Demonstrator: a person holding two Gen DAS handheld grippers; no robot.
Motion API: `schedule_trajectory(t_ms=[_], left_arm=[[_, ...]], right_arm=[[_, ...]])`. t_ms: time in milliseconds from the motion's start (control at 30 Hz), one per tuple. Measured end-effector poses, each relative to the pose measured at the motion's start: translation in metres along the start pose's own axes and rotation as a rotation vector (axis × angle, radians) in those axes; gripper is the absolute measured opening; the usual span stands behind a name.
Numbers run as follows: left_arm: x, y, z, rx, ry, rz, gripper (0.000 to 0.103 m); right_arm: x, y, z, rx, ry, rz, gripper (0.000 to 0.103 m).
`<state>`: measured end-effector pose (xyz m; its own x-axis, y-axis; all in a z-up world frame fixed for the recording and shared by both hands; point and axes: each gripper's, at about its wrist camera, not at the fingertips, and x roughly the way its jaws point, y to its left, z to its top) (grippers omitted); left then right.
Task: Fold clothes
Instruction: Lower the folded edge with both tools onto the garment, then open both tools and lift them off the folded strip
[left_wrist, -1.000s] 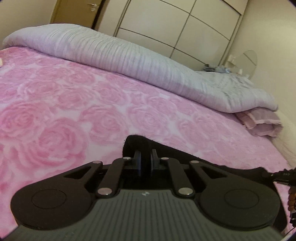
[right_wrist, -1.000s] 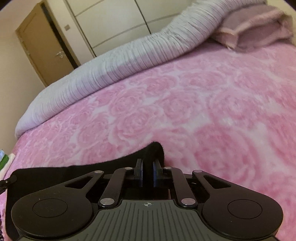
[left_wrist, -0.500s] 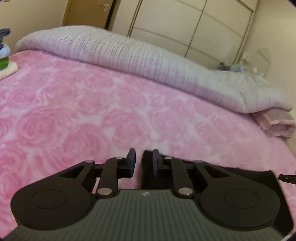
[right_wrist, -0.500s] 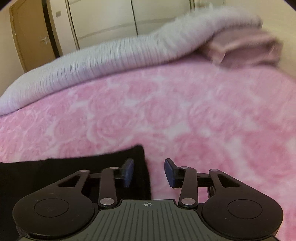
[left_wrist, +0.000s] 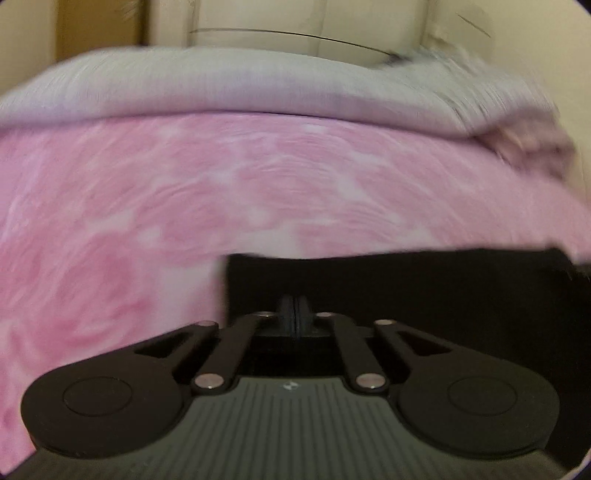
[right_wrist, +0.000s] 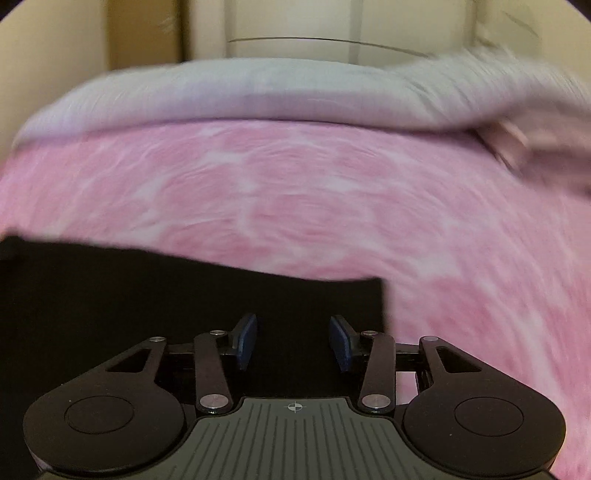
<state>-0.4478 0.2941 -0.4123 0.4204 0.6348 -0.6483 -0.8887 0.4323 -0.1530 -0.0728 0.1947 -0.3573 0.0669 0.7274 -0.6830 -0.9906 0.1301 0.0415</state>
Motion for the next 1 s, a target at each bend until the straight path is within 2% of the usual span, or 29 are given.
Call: schedule_trajectory(t_ms=[33,67,100,133,200,333,433,533,667,700,733,800,900,1000], left_arm=[[-0.004,0.008,0.002,-0.025,0.003,-0.011,0.003],[-0.008,0.007,0.006,-0.032,0.009,-0.001,0.002],[-0.012,0.002,0.01,-0.026,0.012,0.004,0.001],[-0.016,-0.006,0.013,-0.019,0.006,-0.011,0.006],[-0.024,-0.033,0.019,0.001,-0.008,-0.092,0.007],[-0.011,-0.1,0.021,0.118,0.021,-0.203,0.008],[0.008,-0.129,0.008,0.197,0.069,-0.209,0.008],[0.015,-0.127,-0.013,0.269,0.074,-0.162,0.01],[-0.004,-0.096,-0.021,0.253,0.05,-0.078,0.003],[-0.01,-0.083,-0.024,0.234,0.042,-0.07,0.003],[-0.016,-0.071,-0.027,0.206,0.037,-0.067,0.003],[-0.031,-0.052,-0.028,0.128,0.033,-0.07,0.004],[-0.057,-0.04,-0.035,0.124,0.016,0.033,0.003],[-0.086,-0.034,-0.043,0.029,0.002,0.017,0.003]], right_arm=[[-0.002,0.007,0.002,-0.009,0.003,0.016,0.009],[-0.003,0.014,0.003,-0.018,0.006,0.033,0.007],[-0.005,0.021,0.005,-0.027,0.009,0.049,0.006],[-0.006,0.028,0.006,-0.036,0.012,0.065,0.007],[-0.01,0.042,0.01,-0.053,0.018,0.098,0.009],[-0.016,0.07,0.016,-0.089,0.03,0.164,0.01],[-0.023,0.062,0.008,-0.087,0.031,0.142,0.011],[-0.03,0.048,-0.004,-0.078,0.031,0.102,0.011],[-0.039,0.029,-0.019,-0.067,0.03,0.05,0.011],[-0.041,0.024,-0.023,-0.064,0.03,0.037,0.01],[-0.046,0.018,-0.027,-0.052,0.03,0.026,0.015],[-0.061,0.006,-0.038,-0.019,0.025,-0.001,0.015],[-0.083,0.002,-0.055,0.002,-0.004,-0.049,0.015],[-0.106,0.014,-0.059,0.035,-0.03,-0.068,0.016]])
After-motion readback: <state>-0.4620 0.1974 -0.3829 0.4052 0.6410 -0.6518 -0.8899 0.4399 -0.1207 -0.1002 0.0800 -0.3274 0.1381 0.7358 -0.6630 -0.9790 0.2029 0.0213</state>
